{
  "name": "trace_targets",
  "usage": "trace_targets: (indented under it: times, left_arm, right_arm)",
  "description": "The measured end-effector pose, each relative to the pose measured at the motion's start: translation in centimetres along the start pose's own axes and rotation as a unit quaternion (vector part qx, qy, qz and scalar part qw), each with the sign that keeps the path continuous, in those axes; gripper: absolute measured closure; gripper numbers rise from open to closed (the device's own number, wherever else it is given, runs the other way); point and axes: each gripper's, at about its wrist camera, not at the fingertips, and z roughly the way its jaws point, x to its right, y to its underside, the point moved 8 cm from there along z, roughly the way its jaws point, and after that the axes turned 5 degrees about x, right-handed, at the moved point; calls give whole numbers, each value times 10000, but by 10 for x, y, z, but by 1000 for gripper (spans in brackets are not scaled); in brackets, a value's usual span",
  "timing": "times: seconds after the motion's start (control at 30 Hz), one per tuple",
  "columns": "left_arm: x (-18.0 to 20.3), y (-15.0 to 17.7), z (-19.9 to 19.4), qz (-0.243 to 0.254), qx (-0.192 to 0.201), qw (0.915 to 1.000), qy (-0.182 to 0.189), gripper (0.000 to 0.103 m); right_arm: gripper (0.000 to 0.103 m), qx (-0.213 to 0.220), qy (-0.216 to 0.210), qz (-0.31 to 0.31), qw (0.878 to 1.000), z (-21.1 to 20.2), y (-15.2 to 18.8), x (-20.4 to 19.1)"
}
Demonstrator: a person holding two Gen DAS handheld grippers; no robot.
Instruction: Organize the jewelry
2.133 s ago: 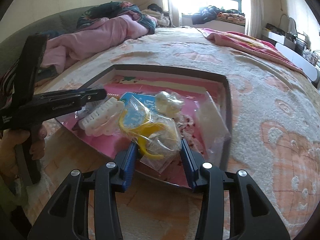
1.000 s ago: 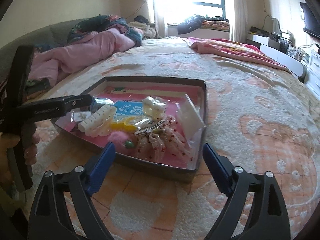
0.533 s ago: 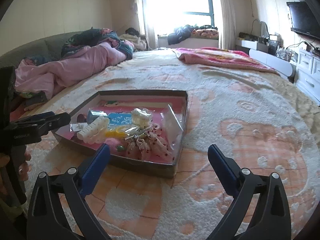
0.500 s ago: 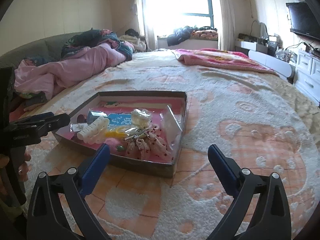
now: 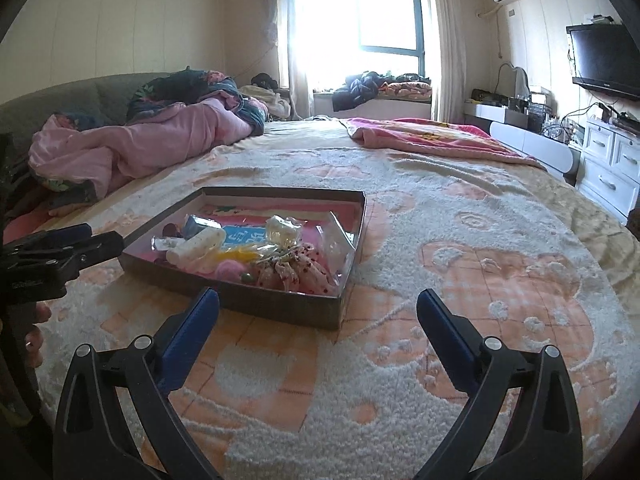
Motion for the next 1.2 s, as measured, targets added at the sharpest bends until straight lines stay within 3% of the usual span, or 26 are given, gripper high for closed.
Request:
trace_targets:
  times: [0.9,1.2]
  left_arm:
    - [-9,20,-44,10,304,9987,-414,11]
    - [-8,10,-53,47,709,9966,-410,11]
  right_arm:
    - [7,556,141,-93,9983,-50,8,-8]
    - [7,1136,297,-208,9929,-66,-2,-10]
